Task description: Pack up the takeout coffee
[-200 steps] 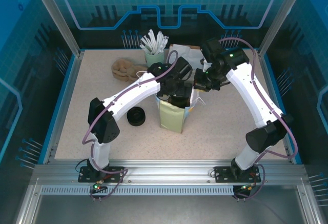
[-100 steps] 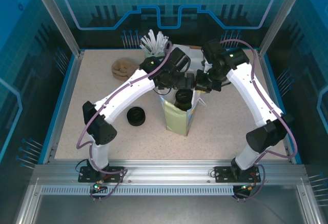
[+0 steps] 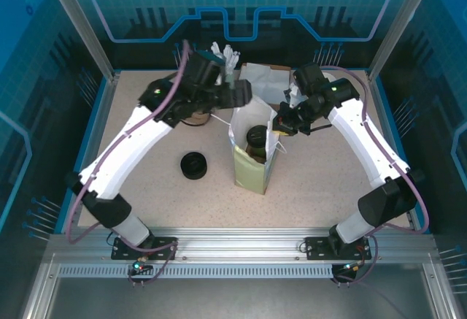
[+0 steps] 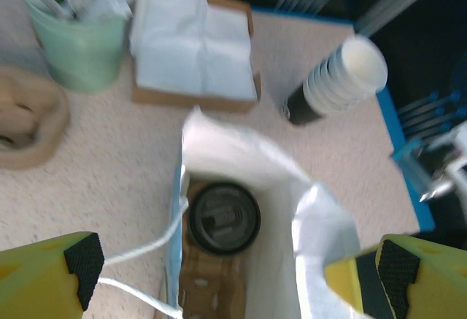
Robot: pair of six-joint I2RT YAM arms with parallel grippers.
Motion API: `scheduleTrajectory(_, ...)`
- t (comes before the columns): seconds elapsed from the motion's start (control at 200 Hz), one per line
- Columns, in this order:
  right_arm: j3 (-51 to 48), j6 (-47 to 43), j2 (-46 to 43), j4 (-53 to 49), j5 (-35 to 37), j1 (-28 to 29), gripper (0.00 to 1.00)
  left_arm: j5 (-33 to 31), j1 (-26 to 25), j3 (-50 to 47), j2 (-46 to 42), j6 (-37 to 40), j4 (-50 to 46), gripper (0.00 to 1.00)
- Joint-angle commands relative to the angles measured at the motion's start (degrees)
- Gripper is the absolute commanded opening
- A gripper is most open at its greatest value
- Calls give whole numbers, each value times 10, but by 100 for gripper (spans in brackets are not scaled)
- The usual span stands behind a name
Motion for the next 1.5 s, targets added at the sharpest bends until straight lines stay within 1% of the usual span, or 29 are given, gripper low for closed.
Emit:
scheduleTrajectory(0.0,-25,-21,-16,31,-67,-6,0,-18,32,-15,-9,28,33,98)
scheduleTrajectory(0.19,-77,-27,-39,80,-133,-5,0,-12,83,-20,-8,48,50,98)
scheduleTrajectory(0.25,-91,-26,-46,90,-143,-5,0,-12,95,-18,-4,51,54,98)
scheduleTrajectory(0.505,-131,-24,-63,146,-205,-2,0,-5,122,2,21,74,61,98)
scheduleTrajectory(0.68,-124,-29,-63,137,-182,2,0,-6,132,8,30,74,61,98)
scheduleTrajectory(0.86,-132,-31,-68,145,-169,2,0,-7,133,10,34,70,64,98)
scheduleTrajectory(1.031,-144,-26,-68,179,-166,-12,0,-8,133,15,43,66,66,98)
scheduleTrajectory(1.176,-120,-46,-48,179,-167,-22,0,-9,133,23,51,63,64,99)
scheduleTrajectory(1.246,-110,-55,-37,175,-170,-28,1,-10,134,26,55,64,62,99)
scheduleTrajectory(1.301,-103,-60,-29,173,-171,-33,5,-11,134,31,60,67,60,99)
scheduleTrajectory(1.341,-98,-65,-24,171,-172,-36,10,-11,134,34,63,69,58,99)
scheduleTrajectory(1.416,-89,-72,-18,165,-169,-40,21,-9,138,40,69,68,55,99)
scheduleTrajectory(1.496,-80,-80,-17,154,-167,-48,27,-8,141,50,79,69,53,99)
